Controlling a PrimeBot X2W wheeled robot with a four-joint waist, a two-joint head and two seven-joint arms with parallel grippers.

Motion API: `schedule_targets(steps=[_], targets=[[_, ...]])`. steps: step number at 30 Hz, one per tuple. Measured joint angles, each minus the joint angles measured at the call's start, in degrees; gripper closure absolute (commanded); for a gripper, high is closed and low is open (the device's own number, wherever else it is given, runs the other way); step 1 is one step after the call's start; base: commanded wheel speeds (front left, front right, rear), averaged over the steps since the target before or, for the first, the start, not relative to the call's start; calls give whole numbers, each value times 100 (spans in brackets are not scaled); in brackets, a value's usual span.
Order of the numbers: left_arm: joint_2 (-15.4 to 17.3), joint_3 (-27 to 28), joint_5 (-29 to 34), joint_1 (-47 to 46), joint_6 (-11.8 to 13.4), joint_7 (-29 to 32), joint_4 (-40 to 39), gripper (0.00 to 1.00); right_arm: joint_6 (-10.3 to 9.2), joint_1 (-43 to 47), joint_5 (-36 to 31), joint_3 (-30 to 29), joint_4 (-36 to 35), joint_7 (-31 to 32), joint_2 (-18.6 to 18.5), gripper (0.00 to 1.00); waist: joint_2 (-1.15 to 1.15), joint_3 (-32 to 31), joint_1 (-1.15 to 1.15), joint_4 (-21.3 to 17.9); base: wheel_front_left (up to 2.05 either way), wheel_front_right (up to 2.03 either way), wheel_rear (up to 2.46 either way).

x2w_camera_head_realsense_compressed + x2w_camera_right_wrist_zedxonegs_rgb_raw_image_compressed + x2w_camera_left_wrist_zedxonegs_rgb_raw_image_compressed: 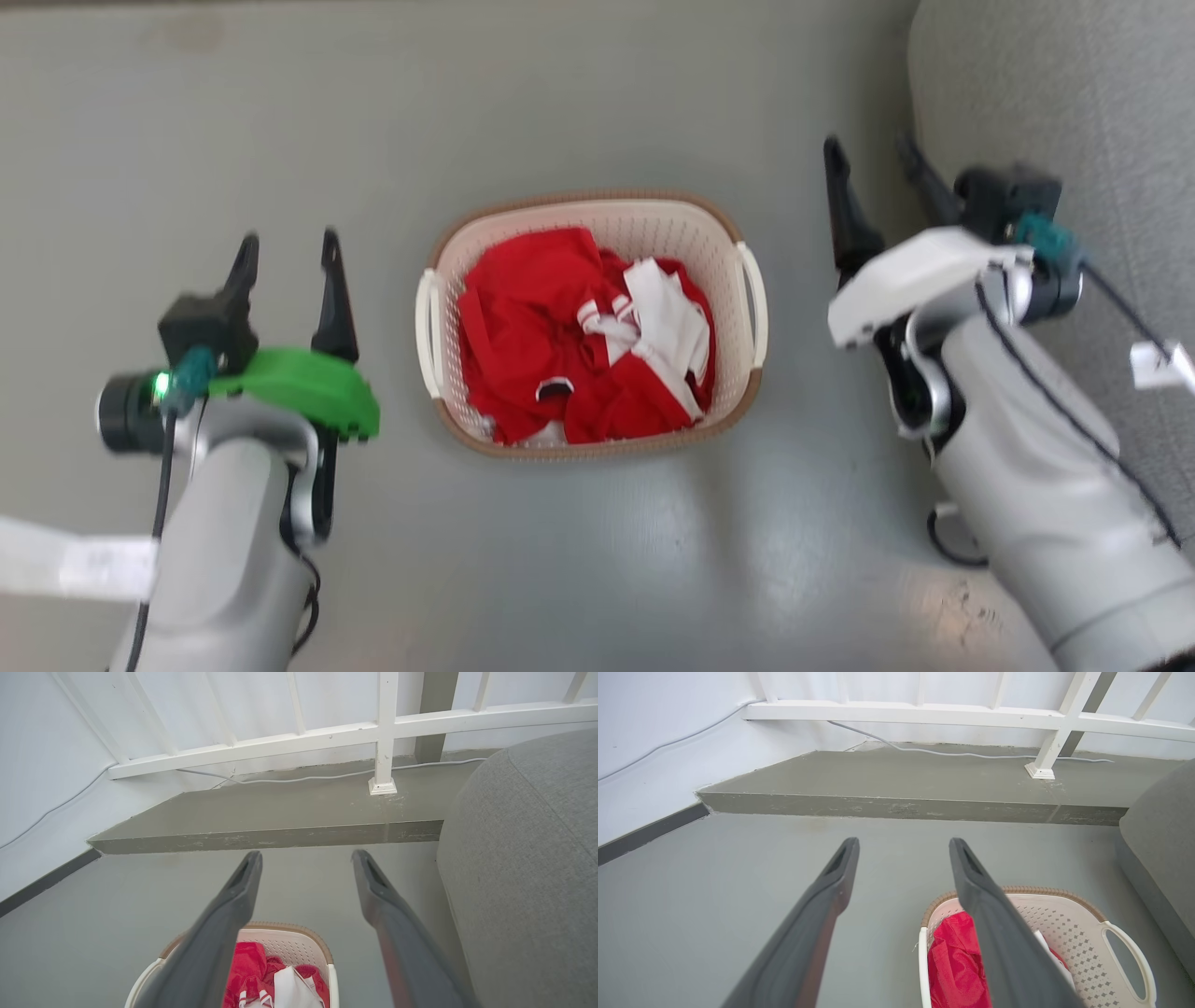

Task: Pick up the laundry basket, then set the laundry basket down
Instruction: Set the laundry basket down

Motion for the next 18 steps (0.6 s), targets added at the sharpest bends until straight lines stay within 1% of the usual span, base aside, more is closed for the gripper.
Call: schedule_targets(steps=[3, 4, 5, 8, 14, 18], targets=[[-2, 162, 100, 366, 0, 0, -205, 0, -36, 361, -98, -71, -209, -1, 41, 0, 0, -245, 0, 7, 0, 0, 0], [-3, 246, 169, 611, 0, 0, -360, 0, -41, 609, -160, -121, -343, -1, 57, 0, 0, -409, 0, 12, 0, 0, 0], [-3, 246, 169, 611, 0, 0, -360, 0, -41, 609, -160, -121, -343, -1, 57, 0, 0, -409, 0, 12, 0, 0, 0], [-40, 360, 339, 976, 0, 0, -532, 0, -44, 970, -230, -182, -492, -1, 64, 0, 0, -655, 0, 21, 0, 0, 0], [-105, 556, 455, 1693, 0, 0, -801, 0, -52, 1688, -374, -297, -781, -1, 113, 0, 0, -1147, 0, 33, 0, 0, 0], [-141, 704, 570, 2124, 0, 0, -1012, 0, -89, 2119, -426, -303, -940, -1, 179, 0, 0, -1461, 0, 29, 0, 0, 0]])
